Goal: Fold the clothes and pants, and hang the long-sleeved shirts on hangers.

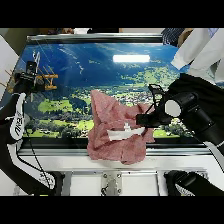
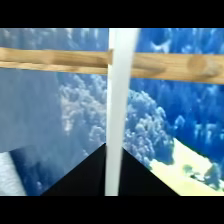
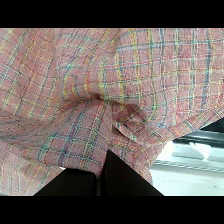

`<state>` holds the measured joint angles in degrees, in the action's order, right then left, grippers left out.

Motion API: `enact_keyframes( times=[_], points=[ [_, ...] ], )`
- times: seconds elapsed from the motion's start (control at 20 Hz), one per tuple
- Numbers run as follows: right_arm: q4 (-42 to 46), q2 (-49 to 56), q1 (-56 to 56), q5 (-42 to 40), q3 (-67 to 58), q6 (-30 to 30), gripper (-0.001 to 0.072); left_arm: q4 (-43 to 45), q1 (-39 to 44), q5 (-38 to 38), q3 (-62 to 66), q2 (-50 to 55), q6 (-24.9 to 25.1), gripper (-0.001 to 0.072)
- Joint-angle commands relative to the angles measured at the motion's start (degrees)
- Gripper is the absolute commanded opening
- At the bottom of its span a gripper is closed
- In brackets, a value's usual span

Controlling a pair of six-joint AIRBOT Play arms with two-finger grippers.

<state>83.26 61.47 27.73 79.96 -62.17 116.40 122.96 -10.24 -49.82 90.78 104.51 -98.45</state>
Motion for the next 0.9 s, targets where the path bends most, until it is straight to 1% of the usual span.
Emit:
enact_keyframes(
  times=[0.0, 0.3, 0.45, 0.5, 0.55, 0.65, 0.75, 0.8, 0.85],
  points=[
    [-0.02, 0.02, 0.00, 0.00, 0.02, 0.02, 0.0016, -0.02, 1.05, -1.81, 0.02, -5.25, 0.07, 0.0015],
    [-1.51, 0.02, 0.00, -0.04, 0.02, 0.02, 0.0016, -0.07, 4.98, -3.30, 0.02, -13.00, 0.09, 0.0015],
    [-1.46, -0.15, -0.02, -0.02, -0.07, 0.00, 0.0016, -0.17, 8.09, -5.64, 0.02, -17.22, 0.31, 0.0015],
    [-1.44, -0.15, -0.02, 0.00, -0.35, -0.02, 0.0016, -1.55, 9.33, -6.69, 0.02, -18.84, 2.27, 0.0015],
    [-1.42, -0.15, -0.02, 0.00, -0.92, -0.04, 0.0016, -5.07, 10.40, -7.41, 0.02, -20.46, 6.12, 0.0015],
    [-1.42, -0.15, -0.11, 0.00, -3.02, -0.28, 0.0016, -18.45, 11.69, -10.01, 0.02, -23.85, 18.36, 0.0015],
    [-1.40, -0.15, -0.13, 0.00, -5.73, -0.79, 0.0016, -36.54, 11.65, -15.52, 0.02, -26.56, 34.27, 0.0015],
    [-1.42, -0.15, -0.13, 0.02, -7.26, -0.96, 0.0016, -45.07, 11.41, -19.67, 0.02, -27.65, 42.56, 0.0015],
    [-1.42, -0.15, -0.11, 0.02, -8.57, -1.09, 0.0016, -51.63, 11.19, -23.85, 0.02, -28.41, 49.29, 0.0015]
  ],
)
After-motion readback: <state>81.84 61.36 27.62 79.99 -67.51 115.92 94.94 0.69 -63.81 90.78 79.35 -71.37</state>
